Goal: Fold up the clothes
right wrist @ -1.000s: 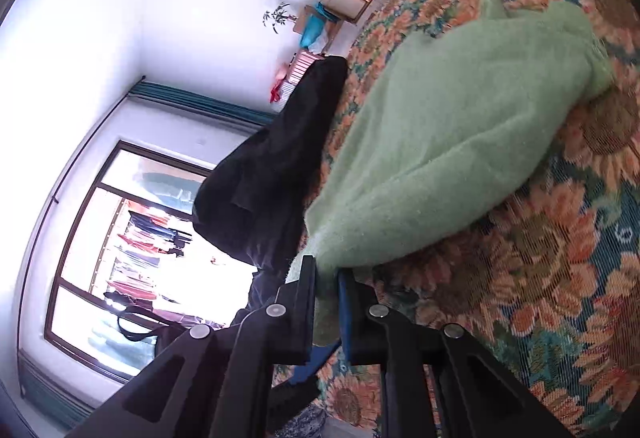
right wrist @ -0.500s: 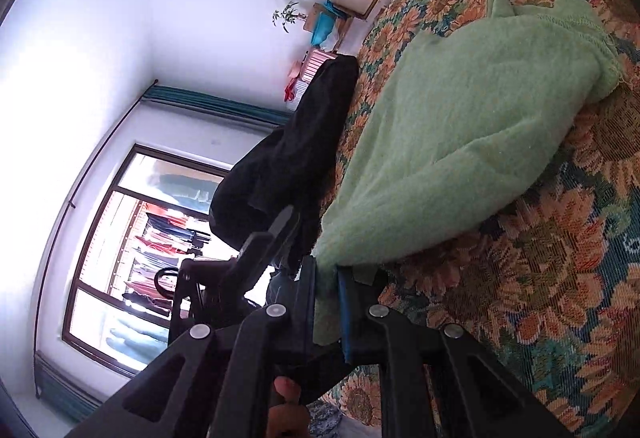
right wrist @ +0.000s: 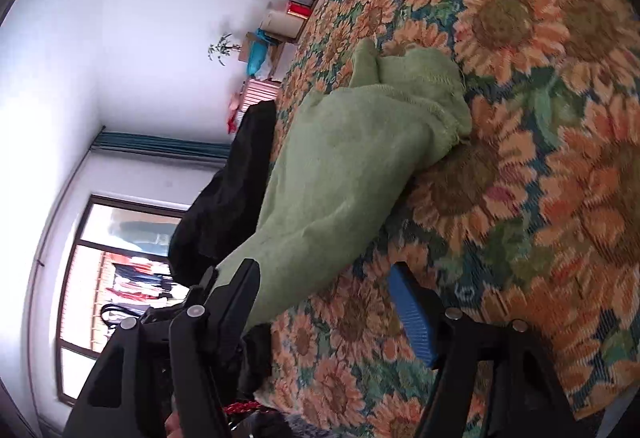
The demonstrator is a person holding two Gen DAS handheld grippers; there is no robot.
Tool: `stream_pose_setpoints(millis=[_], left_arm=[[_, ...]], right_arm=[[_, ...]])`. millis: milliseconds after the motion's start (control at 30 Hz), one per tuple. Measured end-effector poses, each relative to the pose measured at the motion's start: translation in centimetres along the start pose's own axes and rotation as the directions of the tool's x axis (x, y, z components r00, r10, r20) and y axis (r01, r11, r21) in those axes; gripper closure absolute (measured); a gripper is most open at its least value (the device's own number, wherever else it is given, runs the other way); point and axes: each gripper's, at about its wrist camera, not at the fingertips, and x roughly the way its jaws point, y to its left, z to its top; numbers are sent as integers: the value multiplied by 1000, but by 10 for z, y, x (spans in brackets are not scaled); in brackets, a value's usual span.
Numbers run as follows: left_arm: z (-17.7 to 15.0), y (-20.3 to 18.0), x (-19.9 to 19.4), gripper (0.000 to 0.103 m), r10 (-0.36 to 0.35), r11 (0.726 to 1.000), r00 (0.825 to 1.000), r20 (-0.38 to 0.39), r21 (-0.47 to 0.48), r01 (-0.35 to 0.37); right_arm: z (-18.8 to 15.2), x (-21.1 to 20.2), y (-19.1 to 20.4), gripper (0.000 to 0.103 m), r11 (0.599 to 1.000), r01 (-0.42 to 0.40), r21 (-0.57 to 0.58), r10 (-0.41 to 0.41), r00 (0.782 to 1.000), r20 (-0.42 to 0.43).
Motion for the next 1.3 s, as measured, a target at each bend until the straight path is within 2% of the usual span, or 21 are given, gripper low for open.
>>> stream_pose_setpoints(millis=[100,267,300,333,367,433,533,633,733,867,967,1033,1100,1167,1233,1300], left_arm=[[9,-8,0,90,-4,1000,1000,1,2,4],[17,-15,-5,90,-21,1000,1000,-4,9,21],[17,-15,-9,90,-21,1000,1000,-2,13,21],[18,-14,-14,90,-21,1000,1000,0,17,21],[18,-15,-14,90,-22,1000,1000,-1,19,22],[19,-18,-15,90,-19,999,1000,-6,29,20],[16,-24,-21,90,-10,997,1000,-12,75,11],[11,-43,-24,90,-27,986,999,-31,167,31],[5,-70,-16,90,-81,975,988,-134,197,107],[-6,-104,12,90,-138,958,953,-271,208,198],[-18,-129,42,90,-136,948,928,-348,227,224],[-27,-143,64,90,-103,946,913,-396,245,212],[-34,-154,85,90,-57,946,893,-446,263,191],[-42,-161,109,90,1,953,851,-525,258,157],[-41,-165,136,90,43,966,794,-606,229,122],[-38,-174,164,90,84,973,762,-642,219,77]], right_arm=[[14,16,4,30,999,34,30,-35,999,14],[42,26,-6,35,983,35,179,-44,998,48],[46,29,-6,43,983,51,175,-59,997,40],[50,31,-4,71,987,70,145,-76,997,34],[53,33,-1,79,990,98,104,-102,994,33],[51,26,6,82,992,116,40,-118,991,60],[41,-20,24,82,997,50,-52,-41,986,163],[39,-74,46,82,993,10,-113,20,965,260],[48,-125,63,81,985,-4,-173,63,939,339],[61,-167,84,81,974,47,-223,50,911,410],[78,-189,81,81,970,137,-203,-36,900,435],[91,-201,70,81,972,163,-171,-75,901,428],[108,-209,54,81,981,151,-123,-94,920,381],[130,-212,41,81,986,145,-80,-111,937,331],[156,-214,35,81,977,199,-79,-164,932,323],[186,-213,38,81,968,235,-88,-193,921,339]])
